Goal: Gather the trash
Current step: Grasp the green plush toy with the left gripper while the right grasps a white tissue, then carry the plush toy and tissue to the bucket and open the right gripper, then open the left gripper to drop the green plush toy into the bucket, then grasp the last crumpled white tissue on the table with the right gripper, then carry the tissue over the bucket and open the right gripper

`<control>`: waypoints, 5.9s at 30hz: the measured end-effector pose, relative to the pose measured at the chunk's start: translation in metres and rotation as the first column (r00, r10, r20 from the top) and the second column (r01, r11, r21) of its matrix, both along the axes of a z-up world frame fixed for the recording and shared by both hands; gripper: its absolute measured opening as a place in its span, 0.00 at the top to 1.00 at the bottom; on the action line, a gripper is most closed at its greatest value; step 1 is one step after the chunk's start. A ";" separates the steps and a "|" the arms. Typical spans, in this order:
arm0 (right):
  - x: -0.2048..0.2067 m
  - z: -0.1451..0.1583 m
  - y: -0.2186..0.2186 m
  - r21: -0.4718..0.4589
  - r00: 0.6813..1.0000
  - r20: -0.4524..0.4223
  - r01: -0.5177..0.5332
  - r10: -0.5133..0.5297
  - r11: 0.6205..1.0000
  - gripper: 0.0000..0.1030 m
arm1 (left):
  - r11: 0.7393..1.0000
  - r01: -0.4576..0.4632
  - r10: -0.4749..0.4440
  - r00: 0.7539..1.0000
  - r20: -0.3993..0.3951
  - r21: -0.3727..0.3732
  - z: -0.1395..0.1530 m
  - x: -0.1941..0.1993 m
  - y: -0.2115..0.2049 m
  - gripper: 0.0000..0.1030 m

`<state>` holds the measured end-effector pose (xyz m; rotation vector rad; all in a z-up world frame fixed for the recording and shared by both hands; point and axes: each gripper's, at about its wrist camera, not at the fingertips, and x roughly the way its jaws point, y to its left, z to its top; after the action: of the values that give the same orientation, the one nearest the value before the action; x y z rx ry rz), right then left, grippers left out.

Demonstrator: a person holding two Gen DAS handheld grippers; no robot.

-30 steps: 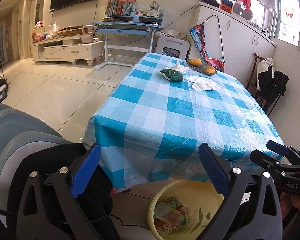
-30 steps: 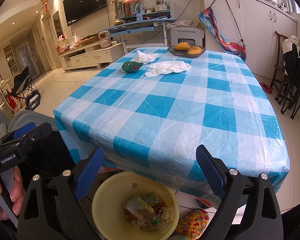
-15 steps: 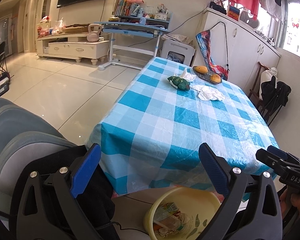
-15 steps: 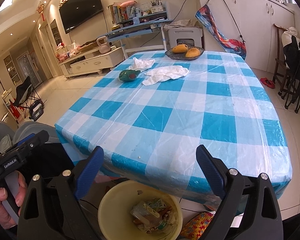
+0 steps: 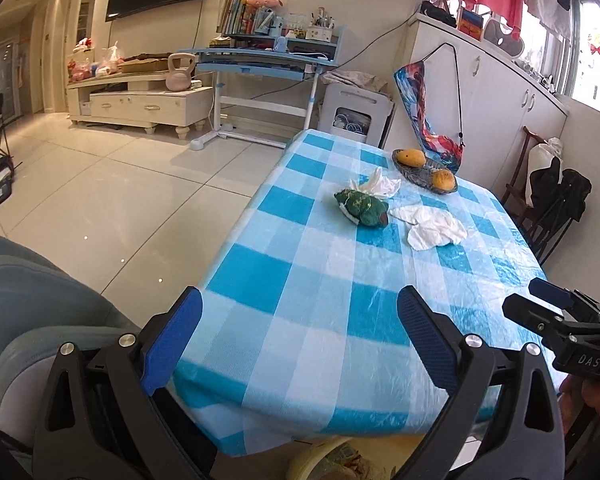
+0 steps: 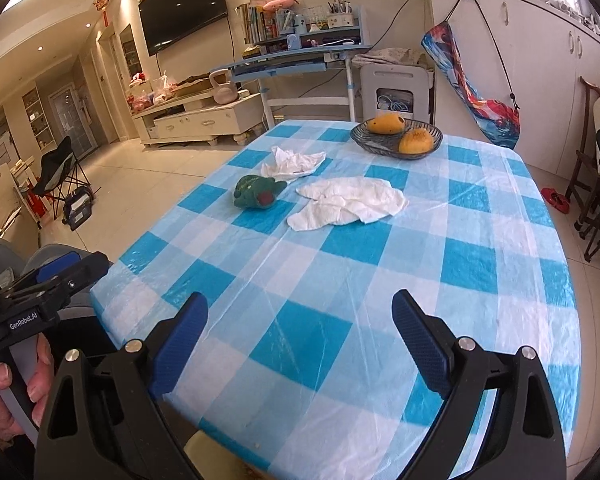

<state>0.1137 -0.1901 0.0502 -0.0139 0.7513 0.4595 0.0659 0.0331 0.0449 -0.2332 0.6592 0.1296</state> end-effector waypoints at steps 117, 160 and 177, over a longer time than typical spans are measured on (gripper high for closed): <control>-0.080 -0.033 -0.026 0.119 0.988 -0.140 -0.055 0.071 0.991 0.24 | 0.921 0.355 -0.385 0.891 -0.240 -0.159 -0.056 -0.089 -0.058 0.62; -0.071 -0.017 0.042 0.003 0.939 -0.237 -0.254 0.248 0.967 0.84 | 0.998 -0.049 0.054 0.994 0.100 -0.051 -0.012 -0.111 0.003 0.16; -0.144 -0.081 0.026 -0.036 0.925 -0.367 -0.122 0.100 0.992 0.25 | 0.999 -0.038 0.038 0.998 0.049 -0.002 -0.016 -0.112 -0.001 0.09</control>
<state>-0.0305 -0.1638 -0.0312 -0.0265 1.1352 0.5557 -0.0459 0.0319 0.0288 -0.2497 0.6063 0.1593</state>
